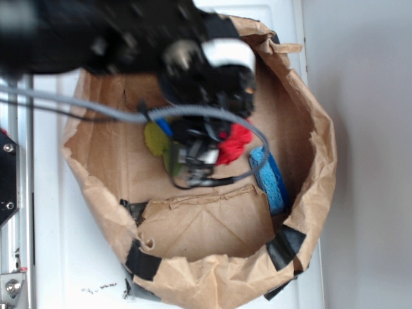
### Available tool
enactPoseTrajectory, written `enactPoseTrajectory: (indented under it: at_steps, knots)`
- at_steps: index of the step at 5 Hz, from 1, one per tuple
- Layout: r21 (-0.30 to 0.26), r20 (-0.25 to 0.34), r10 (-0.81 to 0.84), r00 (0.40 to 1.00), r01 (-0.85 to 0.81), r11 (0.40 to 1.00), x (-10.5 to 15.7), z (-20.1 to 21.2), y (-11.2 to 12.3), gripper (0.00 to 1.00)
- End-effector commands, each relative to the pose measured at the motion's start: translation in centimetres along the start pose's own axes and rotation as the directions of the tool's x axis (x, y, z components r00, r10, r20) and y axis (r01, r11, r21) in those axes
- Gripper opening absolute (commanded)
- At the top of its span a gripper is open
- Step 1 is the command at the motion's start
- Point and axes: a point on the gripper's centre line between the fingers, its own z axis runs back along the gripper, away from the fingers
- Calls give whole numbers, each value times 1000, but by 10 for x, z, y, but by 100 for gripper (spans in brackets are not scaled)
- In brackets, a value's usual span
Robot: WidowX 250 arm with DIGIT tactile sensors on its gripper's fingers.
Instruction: Grab the red paper.
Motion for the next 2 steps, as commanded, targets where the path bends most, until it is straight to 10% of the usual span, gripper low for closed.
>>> enactPoseTrajectory:
  at_steps: [1, 2]
  knots:
    - [-61, 84, -47, 995, 53, 997, -6, 60, 2, 16]
    - [6, 71, -64, 995, 64, 998, -7, 53, 1, 0]
